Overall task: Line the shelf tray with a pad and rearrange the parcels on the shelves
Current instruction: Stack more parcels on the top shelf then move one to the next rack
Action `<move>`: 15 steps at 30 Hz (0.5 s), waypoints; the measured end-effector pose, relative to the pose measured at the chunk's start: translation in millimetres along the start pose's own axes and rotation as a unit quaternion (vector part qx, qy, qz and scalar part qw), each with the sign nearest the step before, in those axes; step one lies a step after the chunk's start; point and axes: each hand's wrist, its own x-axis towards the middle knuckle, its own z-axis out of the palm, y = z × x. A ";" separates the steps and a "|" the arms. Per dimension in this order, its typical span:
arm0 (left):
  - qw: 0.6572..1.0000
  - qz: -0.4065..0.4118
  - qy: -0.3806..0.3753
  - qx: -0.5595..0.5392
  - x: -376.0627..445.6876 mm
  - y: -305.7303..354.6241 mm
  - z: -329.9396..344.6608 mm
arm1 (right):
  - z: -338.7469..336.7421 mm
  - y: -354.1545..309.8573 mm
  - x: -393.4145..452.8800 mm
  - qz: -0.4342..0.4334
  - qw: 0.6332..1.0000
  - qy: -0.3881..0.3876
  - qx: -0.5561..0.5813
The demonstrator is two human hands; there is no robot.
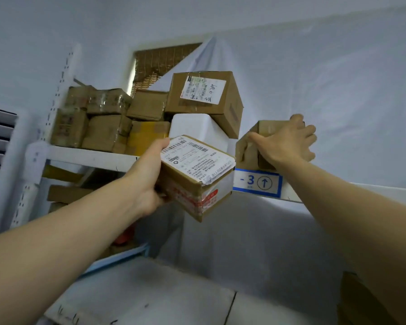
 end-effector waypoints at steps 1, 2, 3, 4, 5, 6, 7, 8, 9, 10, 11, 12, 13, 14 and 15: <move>1.000 0.005 0.006 0.004 0.2 -0.4 2.9 | 2.5 1.4 3.5 0.000 1.000 -0.022 -0.006; 1.000 0.012 0.013 0.008 0.6 0.0 6.9 | 3.5 3.1 8.0 -0.001 0.999 -0.045 -0.010; 1.000 0.017 0.019 0.011 0.9 1.1 11.2 | 4.3 5.8 13.5 -0.005 0.997 -0.070 -0.010; 0.999 0.021 0.024 0.013 0.2 2.2 15.9 | 4.8 8.8 18.6 -0.012 0.995 -0.098 -0.003; 0.999 0.025 0.027 0.013 0.2 3.2 21.3 | 5.7 12.6 23.4 -0.021 0.991 -0.129 0.013; 0.999 0.030 0.030 0.013 -0.3 3.9 26.3 | 6.7 17.5 27.6 -0.032 0.986 -0.161 0.033; 0.999 0.036 0.033 0.015 0.0 4.5 30.8 | 6.5 23.3 30.4 -0.047 0.980 -0.189 0.051; 0.998 0.045 0.037 0.020 0.2 5.5 35.1 | 5.3 29.4 32.6 -0.063 0.973 -0.210 0.067; 0.997 0.053 0.042 0.026 1.6 7.0 38.4 | 3.0 35.5 33.6 -0.080 0.969 -0.219 0.083; 0.997 0.057 0.046 0.031 2.2 8.8 42.7 | -1.3 41.7 33.7 -0.096 0.967 -0.216 0.097; 0.997 0.058 0.049 0.033 3.7 11.0 46.4 | -6.6 47.6 33.2 -0.115 0.967 -0.198 0.112; 0.997 0.059 0.049 0.033 4.7 13.8 51.2 | -13.2 52.2 32.1 -0.134 0.968 -0.166 0.136; 0.997 0.062 0.044 0.030 6.8 17.5 55.7 | -20.6 55.2 29.7 -0.150 0.965 -0.132 0.170; 0.997 0.066 0.037 0.026 8.7 21.7 60.8 | -28.7 55.9 25.6 -0.163 0.957 -0.110 0.212; 0.997 0.071 0.029 0.023 10.8 26.4 66.2 | -35.7 54.9 21.4 -0.176 0.946 -0.102 0.252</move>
